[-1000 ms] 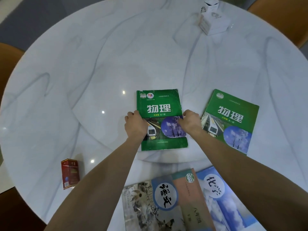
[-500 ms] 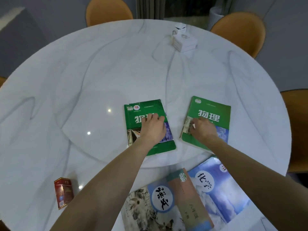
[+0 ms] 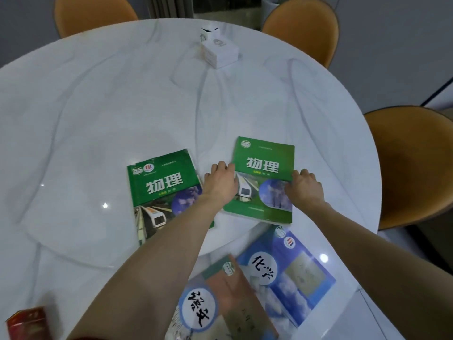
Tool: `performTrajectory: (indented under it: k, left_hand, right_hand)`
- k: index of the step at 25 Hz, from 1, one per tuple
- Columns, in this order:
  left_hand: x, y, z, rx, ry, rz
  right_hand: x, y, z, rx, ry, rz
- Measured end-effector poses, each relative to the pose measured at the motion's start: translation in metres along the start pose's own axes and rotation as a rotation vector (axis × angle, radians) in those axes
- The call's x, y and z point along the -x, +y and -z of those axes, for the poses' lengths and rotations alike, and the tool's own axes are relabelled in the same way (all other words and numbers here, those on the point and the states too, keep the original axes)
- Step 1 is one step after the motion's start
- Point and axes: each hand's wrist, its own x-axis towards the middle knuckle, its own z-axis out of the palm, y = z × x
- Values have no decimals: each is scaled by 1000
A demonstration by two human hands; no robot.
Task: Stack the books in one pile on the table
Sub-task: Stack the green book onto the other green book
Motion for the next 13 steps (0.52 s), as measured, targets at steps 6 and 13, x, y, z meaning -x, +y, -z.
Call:
performTrajectory:
  k: [6,13]
  left_hand:
    - [-26,19,-18,193,-40,202]
    - [-44,21,-20,452,-46,480]
  right_hand:
    - [-11,22,-20,-186,-79,-98]
    - [-17,14,-34,-665,-223,-325]
